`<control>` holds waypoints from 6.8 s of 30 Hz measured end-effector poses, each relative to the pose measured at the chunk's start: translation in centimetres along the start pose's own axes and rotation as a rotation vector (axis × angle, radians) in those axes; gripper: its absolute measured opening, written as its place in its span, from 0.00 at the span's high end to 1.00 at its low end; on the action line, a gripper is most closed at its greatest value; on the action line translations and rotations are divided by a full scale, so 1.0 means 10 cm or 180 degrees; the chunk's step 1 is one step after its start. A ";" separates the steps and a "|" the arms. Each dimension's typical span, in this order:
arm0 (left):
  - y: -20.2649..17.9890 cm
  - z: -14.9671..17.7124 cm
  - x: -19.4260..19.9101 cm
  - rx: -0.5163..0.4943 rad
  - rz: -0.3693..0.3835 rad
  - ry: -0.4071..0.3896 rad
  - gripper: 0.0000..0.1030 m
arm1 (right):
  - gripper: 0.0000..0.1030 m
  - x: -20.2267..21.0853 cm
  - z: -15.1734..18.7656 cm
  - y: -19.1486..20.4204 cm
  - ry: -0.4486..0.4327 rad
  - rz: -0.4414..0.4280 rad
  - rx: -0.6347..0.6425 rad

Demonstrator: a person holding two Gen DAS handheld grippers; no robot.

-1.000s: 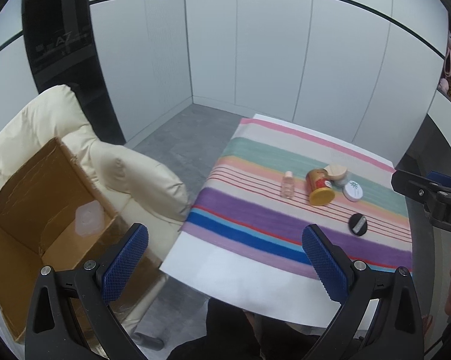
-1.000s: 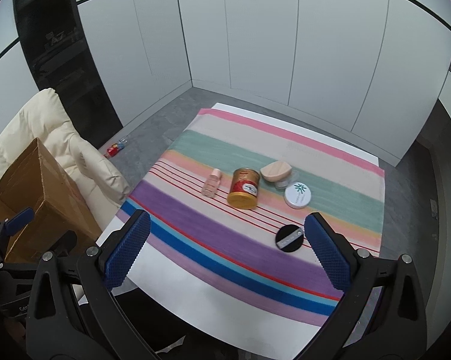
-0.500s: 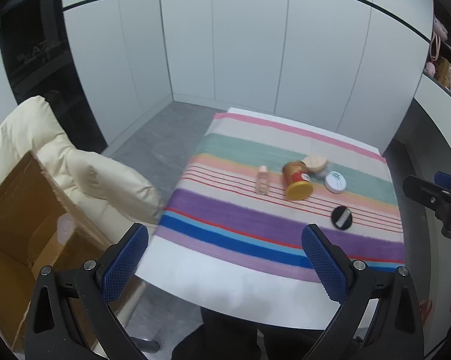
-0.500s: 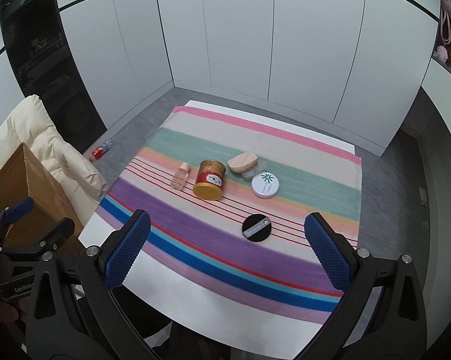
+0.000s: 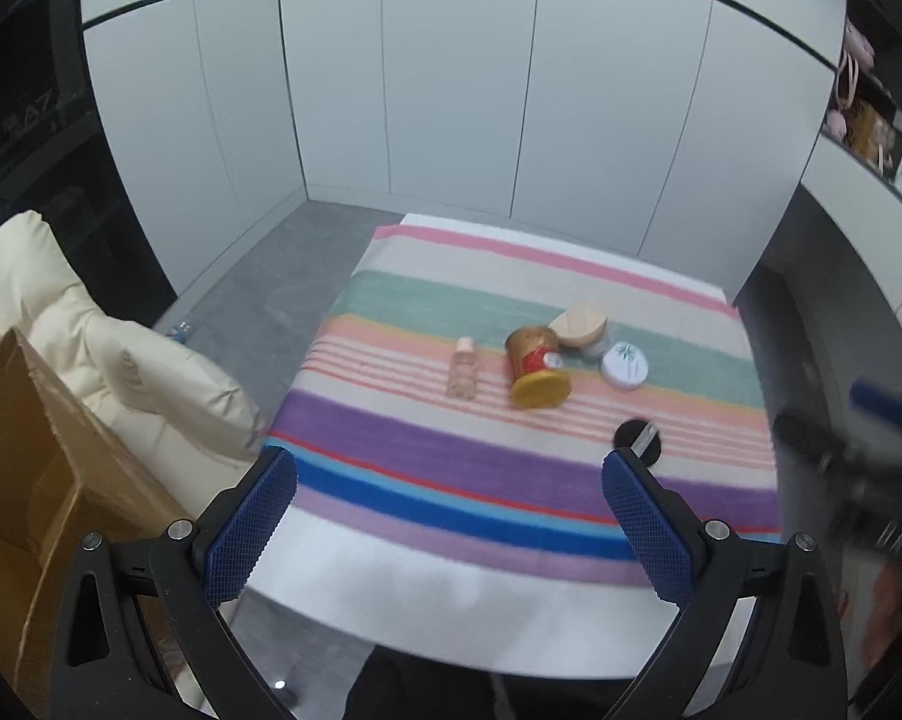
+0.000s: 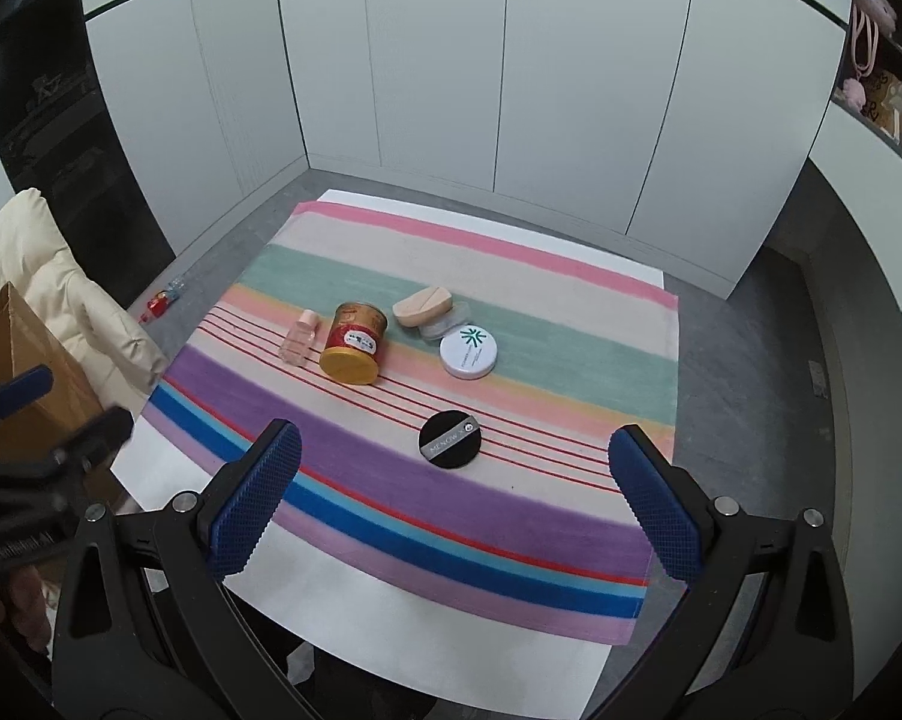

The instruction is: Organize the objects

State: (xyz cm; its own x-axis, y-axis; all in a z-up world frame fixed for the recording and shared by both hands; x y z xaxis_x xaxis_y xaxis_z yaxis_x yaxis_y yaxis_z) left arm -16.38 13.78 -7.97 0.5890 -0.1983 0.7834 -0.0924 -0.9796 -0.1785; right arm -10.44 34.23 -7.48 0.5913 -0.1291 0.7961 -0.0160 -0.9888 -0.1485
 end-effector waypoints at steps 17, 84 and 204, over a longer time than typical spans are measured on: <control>-0.01 0.11 -1.39 -0.0266 -0.0218 0.0336 0.15 | 0.00 -1.27 0.22 -0.01 0.0331 0.0131 -0.0089; -0.31 0.09 -0.06 -0.0132 0.0204 0.0304 0.73 | 0.49 -0.13 0.03 0.00 0.0152 -0.0070 -0.0299; 3.44 0.44 1.46 0.1320 -0.0730 -0.0526 0.63 | 0.49 0.65 -0.92 4.38 -0.0615 -0.1645 0.1674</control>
State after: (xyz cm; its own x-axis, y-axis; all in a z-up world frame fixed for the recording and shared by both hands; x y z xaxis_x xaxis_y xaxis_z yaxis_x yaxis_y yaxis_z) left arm -7.39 -22.63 -5.29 0.6792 0.0614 0.7314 0.3615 -0.8953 -0.2604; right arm -14.72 -10.58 -3.38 0.5505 0.4038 0.7307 0.6588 -0.7477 -0.0832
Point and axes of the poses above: each gripper's, at about its wrist camera, not at the fingertips, and x roughly against the way its jaws point, y to its left, z to its underside, the point moved 6 cm from there along -x, roughly the way its jaws point, and after that the axes turned 14 degrees about x, right-handed, at the moved point
